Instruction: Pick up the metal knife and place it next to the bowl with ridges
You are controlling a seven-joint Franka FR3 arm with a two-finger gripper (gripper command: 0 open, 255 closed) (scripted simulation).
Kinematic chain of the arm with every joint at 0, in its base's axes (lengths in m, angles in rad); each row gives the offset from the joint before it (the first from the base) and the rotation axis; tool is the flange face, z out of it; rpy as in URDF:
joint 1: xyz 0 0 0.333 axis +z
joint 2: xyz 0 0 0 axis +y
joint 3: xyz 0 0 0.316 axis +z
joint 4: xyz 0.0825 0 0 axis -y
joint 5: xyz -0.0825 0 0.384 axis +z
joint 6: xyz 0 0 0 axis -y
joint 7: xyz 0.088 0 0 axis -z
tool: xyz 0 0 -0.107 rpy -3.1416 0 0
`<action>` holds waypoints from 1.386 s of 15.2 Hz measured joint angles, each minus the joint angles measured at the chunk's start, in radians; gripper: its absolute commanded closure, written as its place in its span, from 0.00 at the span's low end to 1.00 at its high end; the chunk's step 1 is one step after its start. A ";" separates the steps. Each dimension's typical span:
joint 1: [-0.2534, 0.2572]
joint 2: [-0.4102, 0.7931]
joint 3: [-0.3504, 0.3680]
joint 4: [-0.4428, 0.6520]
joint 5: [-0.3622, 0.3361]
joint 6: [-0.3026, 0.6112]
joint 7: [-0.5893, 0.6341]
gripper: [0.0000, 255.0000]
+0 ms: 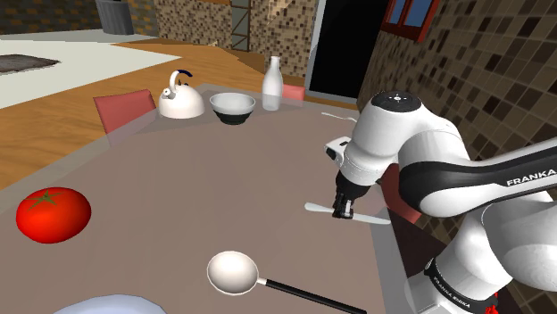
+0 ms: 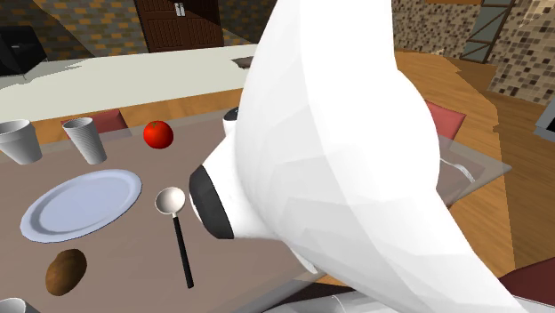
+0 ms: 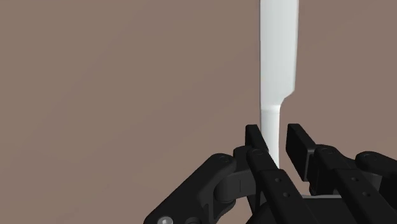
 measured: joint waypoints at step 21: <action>0.015 -0.141 -0.041 0.127 0.012 -0.270 -0.061 1.00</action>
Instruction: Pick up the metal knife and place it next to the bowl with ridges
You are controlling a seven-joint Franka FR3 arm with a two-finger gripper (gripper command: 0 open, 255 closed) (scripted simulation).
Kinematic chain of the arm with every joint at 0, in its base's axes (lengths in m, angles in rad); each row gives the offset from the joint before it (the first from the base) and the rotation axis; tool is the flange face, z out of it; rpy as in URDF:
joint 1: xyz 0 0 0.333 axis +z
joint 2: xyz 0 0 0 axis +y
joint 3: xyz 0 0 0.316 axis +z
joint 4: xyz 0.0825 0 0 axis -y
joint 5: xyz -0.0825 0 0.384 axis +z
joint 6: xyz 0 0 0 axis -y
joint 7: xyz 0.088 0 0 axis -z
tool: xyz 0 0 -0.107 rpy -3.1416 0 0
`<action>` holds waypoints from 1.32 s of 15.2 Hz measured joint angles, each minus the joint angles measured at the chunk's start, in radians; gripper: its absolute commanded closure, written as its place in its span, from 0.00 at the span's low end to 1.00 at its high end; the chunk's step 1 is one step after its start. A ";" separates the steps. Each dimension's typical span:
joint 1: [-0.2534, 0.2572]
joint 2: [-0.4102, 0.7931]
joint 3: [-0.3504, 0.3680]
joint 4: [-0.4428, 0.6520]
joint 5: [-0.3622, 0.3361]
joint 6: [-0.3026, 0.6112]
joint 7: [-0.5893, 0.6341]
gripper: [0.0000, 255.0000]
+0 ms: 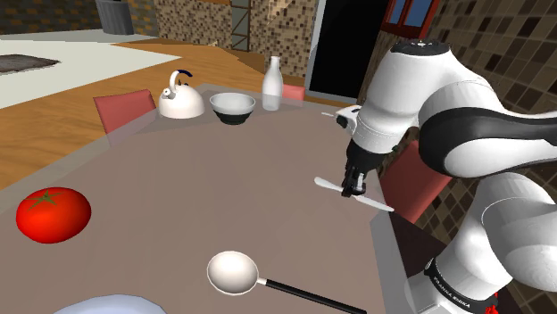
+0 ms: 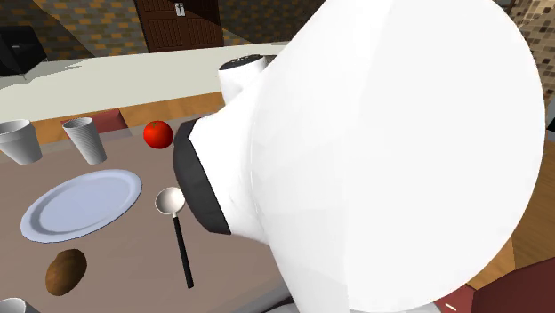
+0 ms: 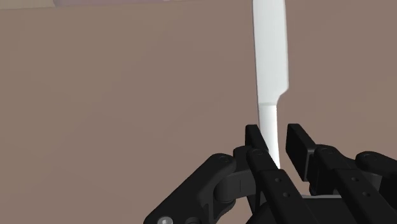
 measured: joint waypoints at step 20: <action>-0.045 0.062 -0.066 0.256 -0.043 -0.183 -0.088 1.00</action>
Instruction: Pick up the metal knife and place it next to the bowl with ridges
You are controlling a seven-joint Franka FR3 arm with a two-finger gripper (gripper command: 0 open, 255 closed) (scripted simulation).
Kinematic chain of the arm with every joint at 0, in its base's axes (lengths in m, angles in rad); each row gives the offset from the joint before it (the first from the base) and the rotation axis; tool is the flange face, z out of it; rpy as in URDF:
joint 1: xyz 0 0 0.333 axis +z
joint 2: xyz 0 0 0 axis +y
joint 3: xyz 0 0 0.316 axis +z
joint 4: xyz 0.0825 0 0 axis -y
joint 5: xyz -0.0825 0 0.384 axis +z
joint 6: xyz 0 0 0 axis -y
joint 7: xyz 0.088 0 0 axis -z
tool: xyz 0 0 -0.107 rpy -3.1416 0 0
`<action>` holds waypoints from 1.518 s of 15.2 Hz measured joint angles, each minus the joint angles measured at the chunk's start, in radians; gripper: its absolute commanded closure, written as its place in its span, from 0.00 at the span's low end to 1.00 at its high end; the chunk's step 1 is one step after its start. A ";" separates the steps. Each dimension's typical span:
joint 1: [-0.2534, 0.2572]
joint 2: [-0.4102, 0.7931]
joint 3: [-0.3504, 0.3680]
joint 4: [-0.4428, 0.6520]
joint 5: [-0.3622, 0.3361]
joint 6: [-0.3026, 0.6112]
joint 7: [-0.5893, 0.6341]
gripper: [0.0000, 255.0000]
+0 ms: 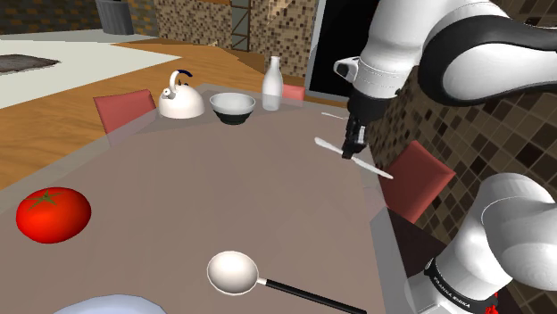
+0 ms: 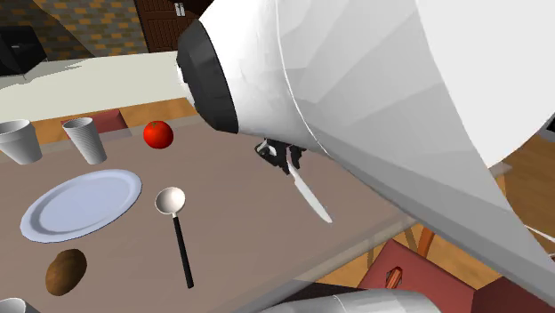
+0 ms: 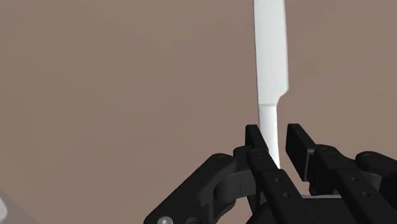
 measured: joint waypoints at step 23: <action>-0.151 0.805 -0.206 0.717 -0.061 0.143 -0.288 1.00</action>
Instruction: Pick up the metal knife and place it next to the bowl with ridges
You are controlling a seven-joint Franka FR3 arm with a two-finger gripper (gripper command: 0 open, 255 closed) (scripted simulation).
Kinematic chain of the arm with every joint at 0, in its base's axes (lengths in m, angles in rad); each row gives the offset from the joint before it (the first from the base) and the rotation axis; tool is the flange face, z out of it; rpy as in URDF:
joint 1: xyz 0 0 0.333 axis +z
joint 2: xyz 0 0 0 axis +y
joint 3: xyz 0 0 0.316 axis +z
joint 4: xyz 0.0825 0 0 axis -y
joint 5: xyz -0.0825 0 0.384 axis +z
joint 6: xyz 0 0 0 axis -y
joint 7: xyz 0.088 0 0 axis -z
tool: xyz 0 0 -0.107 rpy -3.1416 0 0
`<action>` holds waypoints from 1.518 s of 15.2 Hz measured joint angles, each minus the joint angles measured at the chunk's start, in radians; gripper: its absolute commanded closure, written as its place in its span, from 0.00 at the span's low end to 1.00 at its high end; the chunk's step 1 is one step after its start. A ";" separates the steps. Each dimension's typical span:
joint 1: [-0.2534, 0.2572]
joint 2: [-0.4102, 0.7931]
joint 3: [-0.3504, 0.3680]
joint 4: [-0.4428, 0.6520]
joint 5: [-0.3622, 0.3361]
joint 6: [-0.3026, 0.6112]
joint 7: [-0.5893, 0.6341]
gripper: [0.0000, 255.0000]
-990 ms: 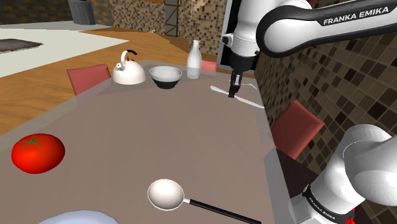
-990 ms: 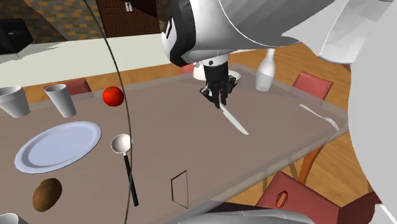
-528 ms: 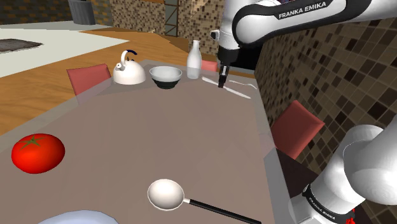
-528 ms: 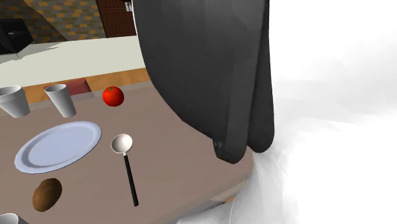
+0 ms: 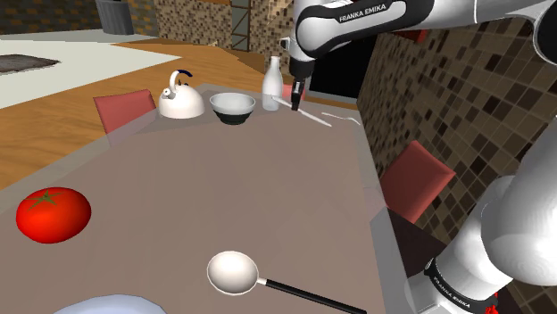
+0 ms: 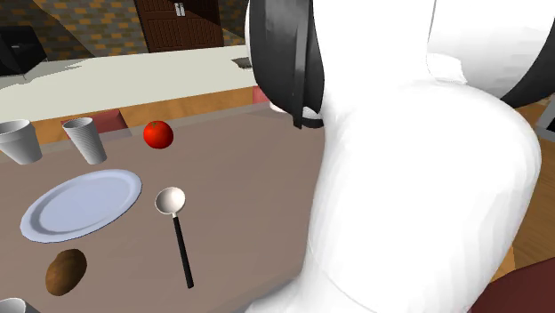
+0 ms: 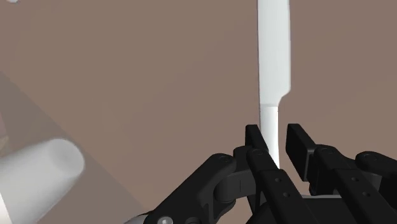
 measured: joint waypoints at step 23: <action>-0.080 0.457 -0.026 0.499 0.074 -0.010 -0.126 1.00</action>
